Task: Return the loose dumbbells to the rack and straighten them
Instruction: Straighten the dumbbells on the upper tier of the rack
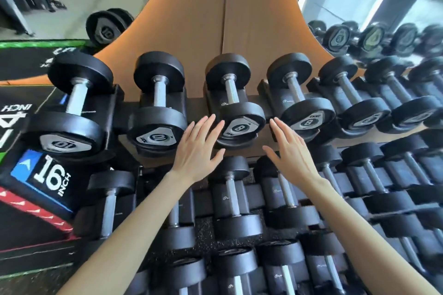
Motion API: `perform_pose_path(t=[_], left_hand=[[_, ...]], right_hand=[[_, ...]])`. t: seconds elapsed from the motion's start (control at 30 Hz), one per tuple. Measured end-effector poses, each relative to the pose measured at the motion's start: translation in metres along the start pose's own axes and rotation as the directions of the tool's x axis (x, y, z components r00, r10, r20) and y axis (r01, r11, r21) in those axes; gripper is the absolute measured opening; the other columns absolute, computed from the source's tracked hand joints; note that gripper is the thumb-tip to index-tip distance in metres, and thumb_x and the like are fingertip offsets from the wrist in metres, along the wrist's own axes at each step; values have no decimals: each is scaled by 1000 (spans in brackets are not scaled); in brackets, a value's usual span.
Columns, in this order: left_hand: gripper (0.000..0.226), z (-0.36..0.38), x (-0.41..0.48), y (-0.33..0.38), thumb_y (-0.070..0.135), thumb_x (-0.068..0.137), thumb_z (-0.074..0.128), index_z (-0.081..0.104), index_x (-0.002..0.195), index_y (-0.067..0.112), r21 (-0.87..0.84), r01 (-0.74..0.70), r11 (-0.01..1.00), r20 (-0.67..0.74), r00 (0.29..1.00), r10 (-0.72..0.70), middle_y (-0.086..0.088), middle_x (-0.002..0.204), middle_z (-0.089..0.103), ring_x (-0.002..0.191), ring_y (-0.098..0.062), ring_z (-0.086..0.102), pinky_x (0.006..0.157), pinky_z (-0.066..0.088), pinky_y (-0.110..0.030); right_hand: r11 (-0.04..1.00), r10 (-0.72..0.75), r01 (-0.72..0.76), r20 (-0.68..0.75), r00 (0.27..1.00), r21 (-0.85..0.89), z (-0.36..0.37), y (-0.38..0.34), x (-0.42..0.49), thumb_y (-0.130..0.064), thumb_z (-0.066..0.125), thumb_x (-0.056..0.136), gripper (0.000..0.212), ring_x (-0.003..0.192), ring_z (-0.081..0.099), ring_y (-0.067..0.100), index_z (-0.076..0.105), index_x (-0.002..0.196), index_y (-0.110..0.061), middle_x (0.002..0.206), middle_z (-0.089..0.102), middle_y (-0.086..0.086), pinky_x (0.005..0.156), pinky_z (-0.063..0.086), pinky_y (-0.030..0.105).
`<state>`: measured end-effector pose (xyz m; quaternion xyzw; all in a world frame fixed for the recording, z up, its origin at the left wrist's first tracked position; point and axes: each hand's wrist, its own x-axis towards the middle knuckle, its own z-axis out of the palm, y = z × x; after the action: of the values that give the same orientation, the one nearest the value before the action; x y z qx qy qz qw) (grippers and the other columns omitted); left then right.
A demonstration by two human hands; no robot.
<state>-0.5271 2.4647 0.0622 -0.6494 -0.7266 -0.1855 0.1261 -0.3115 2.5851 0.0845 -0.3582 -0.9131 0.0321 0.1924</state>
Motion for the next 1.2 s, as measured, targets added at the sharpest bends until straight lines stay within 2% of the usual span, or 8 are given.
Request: perform_pose_path(t=[0.23,0.4,0.53,0.67,0.73,0.83,1.0,1.2], left_hand=[[62,17,71,3,35,91,55,36,143,7,-74,-50,996,-19,999,48,-14,144,42,134,-29,36,111,28,-43],[61,42,113,4,41,89,59,40,139,12,-235,-92,968,43,994,105,-7,136,50,122,-24,46,96,43,-39],[49,59,124,1,44,78,71,62,111,9,-237,-147,960,-215,972,96,-5,105,68,94,-24,66,70,54,-34],[50,77,122,-7,51,81,64,66,107,8,-171,-202,964,-407,906,118,-4,98,69,89,-20,67,70,55,-33],[51,81,120,-11,53,83,61,66,106,9,-186,-185,965,-447,891,84,-3,98,69,90,-19,67,73,54,-31],[51,85,116,-13,51,83,62,67,105,6,-244,-167,955,-478,878,31,-5,96,68,89,-20,65,77,52,-30],[50,97,104,-18,49,86,59,62,106,2,-487,-124,864,-472,870,-141,-9,98,66,94,-17,58,89,42,-19],[51,119,89,-16,53,91,49,52,107,5,-743,-23,669,-420,794,-439,-2,99,57,93,-6,50,89,37,-11]], right_hand=[[998,-5,2,47,999,68,19,17,41,-33,54,92,65,136,32,23,25,146,-11,152,29,7,109,29,35],[986,-42,23,108,993,164,39,39,75,-30,56,92,66,131,40,27,23,146,-10,150,31,7,105,37,40],[949,-28,-24,160,987,316,58,52,91,-35,50,94,61,121,47,22,20,146,-20,146,35,-2,89,42,31],[789,-41,-102,218,975,605,74,59,97,-25,50,95,48,118,50,17,31,139,-16,134,46,3,97,39,28],[763,-37,-109,212,977,637,79,55,99,-26,48,93,46,114,50,15,34,134,-13,128,49,4,97,39,27],[818,-43,-74,189,981,570,80,47,103,-25,45,91,46,106,47,19,32,131,-7,122,45,7,88,37,26],[960,-187,150,146,972,236,60,38,113,-29,49,94,48,97,48,34,39,126,5,111,45,18,76,40,38],[930,-289,320,180,940,-182,38,13,125,-45,41,94,57,92,47,33,41,128,2,109,48,19,76,46,42]])
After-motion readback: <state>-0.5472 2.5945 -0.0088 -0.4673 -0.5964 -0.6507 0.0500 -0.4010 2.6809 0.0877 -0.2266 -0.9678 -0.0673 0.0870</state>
